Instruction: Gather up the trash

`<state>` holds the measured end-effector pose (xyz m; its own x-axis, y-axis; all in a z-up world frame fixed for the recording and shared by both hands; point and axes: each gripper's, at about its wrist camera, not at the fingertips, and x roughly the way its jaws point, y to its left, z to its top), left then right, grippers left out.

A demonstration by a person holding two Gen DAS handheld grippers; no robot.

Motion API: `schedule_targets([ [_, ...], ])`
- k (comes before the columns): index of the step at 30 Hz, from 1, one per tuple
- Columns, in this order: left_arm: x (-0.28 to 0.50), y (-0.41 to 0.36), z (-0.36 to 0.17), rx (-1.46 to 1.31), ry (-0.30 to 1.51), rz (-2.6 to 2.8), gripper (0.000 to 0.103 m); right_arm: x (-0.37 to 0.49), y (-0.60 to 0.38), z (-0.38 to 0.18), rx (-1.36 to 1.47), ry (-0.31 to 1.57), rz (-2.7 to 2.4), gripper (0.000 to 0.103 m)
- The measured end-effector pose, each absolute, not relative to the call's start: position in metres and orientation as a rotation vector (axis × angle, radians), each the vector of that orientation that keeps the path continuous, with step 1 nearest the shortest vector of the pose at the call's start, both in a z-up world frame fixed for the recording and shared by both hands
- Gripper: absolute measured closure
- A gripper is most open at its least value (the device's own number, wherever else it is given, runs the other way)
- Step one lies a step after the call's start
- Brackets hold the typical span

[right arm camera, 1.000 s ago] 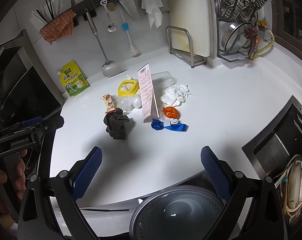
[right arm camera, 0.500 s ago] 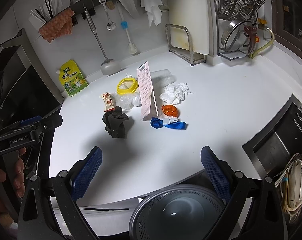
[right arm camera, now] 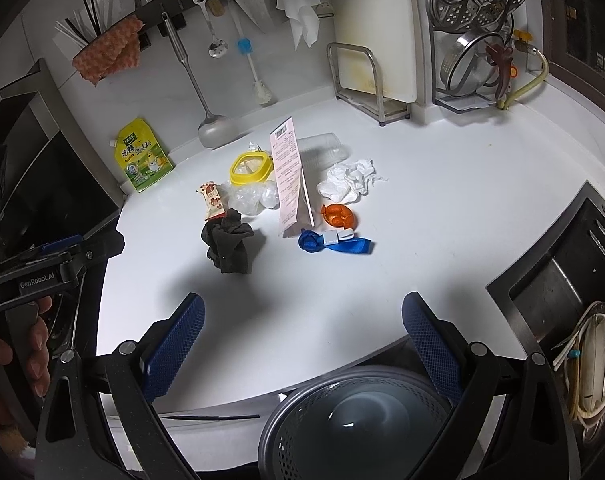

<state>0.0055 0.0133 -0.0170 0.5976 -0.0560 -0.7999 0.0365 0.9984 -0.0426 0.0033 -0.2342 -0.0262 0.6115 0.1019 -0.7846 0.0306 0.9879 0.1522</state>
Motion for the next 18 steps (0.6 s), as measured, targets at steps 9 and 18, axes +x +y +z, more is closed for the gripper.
schedule_targets([
  [9,0.013,0.009,-0.023,-0.014,0.947,-0.058,0.006,0.007,-0.240,-0.032,0.173,0.922,0.030,0.009],
  [18,0.025,0.005,-0.034,-0.006,0.982,-0.062,0.006,0.015,-0.245,-0.044,0.191,0.944,0.019,0.009],
])
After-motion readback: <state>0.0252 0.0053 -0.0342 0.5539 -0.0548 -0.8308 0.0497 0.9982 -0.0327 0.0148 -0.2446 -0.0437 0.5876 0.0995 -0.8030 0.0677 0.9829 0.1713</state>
